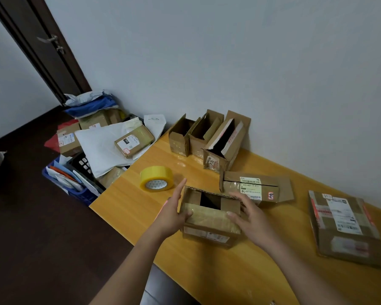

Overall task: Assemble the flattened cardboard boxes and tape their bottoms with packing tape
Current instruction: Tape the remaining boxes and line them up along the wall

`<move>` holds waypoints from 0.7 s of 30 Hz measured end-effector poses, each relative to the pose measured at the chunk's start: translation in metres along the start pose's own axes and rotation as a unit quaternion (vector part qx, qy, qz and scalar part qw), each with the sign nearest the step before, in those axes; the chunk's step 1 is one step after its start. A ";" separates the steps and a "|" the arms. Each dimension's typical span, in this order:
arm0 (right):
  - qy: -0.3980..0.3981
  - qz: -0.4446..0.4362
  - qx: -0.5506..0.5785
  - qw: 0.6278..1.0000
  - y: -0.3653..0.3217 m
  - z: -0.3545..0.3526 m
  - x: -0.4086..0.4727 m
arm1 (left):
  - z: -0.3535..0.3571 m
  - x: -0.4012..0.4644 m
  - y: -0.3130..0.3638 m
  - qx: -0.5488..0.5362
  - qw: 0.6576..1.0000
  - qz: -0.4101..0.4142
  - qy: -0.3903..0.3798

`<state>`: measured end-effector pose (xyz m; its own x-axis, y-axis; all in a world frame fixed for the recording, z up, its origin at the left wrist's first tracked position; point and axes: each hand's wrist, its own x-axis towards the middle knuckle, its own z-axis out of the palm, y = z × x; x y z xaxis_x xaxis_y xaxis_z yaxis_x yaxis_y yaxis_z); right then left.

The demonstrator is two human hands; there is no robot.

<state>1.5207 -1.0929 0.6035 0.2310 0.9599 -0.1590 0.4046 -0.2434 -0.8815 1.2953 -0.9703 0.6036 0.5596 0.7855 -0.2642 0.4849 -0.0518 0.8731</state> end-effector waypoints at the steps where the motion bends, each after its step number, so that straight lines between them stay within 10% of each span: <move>1: -0.005 0.002 0.005 1.000 0.002 -0.002 -0.001 | 0.001 0.001 -0.003 -0.017 1.000 -0.018 -0.003; 21: 0.006 0.028 0.063 0.998 0.006 0.008 0.007 | 0.014 -0.022 -0.024 -0.010 0.997 -0.047 0.052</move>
<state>1.5179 -1.0864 0.5938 0.2609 0.9433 -0.2050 0.2764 -0.2765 -0.9204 1.2806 -0.9949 0.5828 0.4382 0.8466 -0.3021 0.5179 0.0369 0.8546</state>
